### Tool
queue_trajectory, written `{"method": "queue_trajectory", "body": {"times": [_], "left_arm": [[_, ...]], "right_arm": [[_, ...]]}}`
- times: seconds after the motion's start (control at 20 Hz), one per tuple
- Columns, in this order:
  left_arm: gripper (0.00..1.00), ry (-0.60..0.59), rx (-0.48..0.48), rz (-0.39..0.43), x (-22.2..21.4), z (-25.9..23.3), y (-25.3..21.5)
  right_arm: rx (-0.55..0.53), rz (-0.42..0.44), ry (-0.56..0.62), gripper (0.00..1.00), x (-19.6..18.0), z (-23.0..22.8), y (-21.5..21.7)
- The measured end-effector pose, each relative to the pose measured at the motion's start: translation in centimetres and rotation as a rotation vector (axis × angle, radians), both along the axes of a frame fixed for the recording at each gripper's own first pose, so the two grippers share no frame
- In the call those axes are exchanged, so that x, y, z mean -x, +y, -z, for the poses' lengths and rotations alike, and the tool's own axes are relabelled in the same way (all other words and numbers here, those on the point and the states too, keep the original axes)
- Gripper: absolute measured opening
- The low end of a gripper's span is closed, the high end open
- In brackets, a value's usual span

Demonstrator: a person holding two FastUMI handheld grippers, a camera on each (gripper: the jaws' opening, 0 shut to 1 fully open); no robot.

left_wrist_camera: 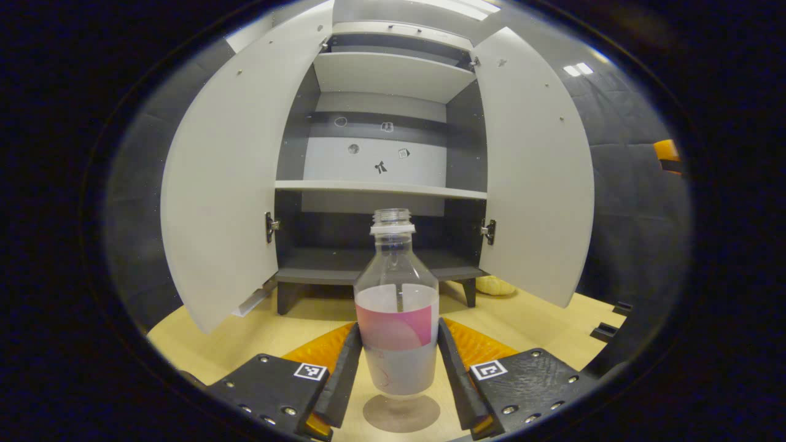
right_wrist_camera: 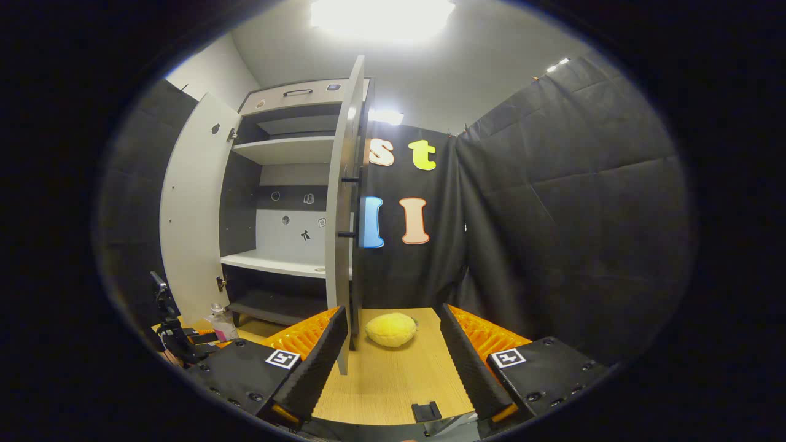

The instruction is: Grasp the bottle in the cabinet with the left hand and place it on the coaster, then close the right door with the right hand and the left door with the left hand.

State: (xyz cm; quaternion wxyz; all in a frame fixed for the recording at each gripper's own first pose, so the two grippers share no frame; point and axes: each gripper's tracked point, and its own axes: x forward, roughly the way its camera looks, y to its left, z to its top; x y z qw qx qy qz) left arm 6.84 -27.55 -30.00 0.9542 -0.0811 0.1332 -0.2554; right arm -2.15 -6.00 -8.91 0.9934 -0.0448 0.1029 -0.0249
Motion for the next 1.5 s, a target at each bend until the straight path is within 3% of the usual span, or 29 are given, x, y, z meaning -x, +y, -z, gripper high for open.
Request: {"method": "queue_trajectory", "body": {"times": [0.35,0.8,0.85,0.9,0.95,1.05,1.1,1.15,1.2,1.5], "left_arm": [[0.70,0.064,-0.019,-0.018,2.0,4.9,-0.2],[0.71,0.074,-0.054,-0.013,4.2,6.6,-0.8],[0.77,0.082,-0.063,-0.011,4.3,6.8,-0.7],[0.71,0.084,-0.073,-0.013,4.1,6.7,-0.6],[0.72,0.086,-0.084,-0.018,4.4,6.9,-0.6],[0.96,0.085,-0.106,-0.033,4.9,6.4,-0.6],[0.91,0.083,-0.115,-0.041,4.8,6.0,-0.4],[0.98,0.079,-0.115,-0.046,4.8,5.4,-0.2],[0.91,0.075,-0.113,-0.051,4.8,4.7,-0.1],[0.91,0.011,-0.112,-0.111,5.1,-2.4,2.4]], "right_arm": [[0.012,-0.029,0.027,0.97,-0.4,0.5,1.1],[0.001,-0.056,0.034,0.97,-0.4,0.7,1.9],[-0.003,-0.056,0.036,0.97,-0.4,0.8,2.0],[-0.008,-0.056,0.036,0.97,-0.4,0.8,1.9],[-0.014,-0.057,0.035,0.97,-0.3,0.9,1.9],[-0.025,-0.056,0.036,0.94,-0.3,1.0,1.9],[-0.030,-0.055,0.034,0.97,-0.3,1.0,1.7],[-0.034,-0.054,0.029,0.97,-0.4,0.9,1.6],[-0.039,-0.052,0.023,0.97,-0.4,0.9,1.3],[-0.090,-0.046,-0.013,0.97,-2.0,-0.3,0.1]]}}
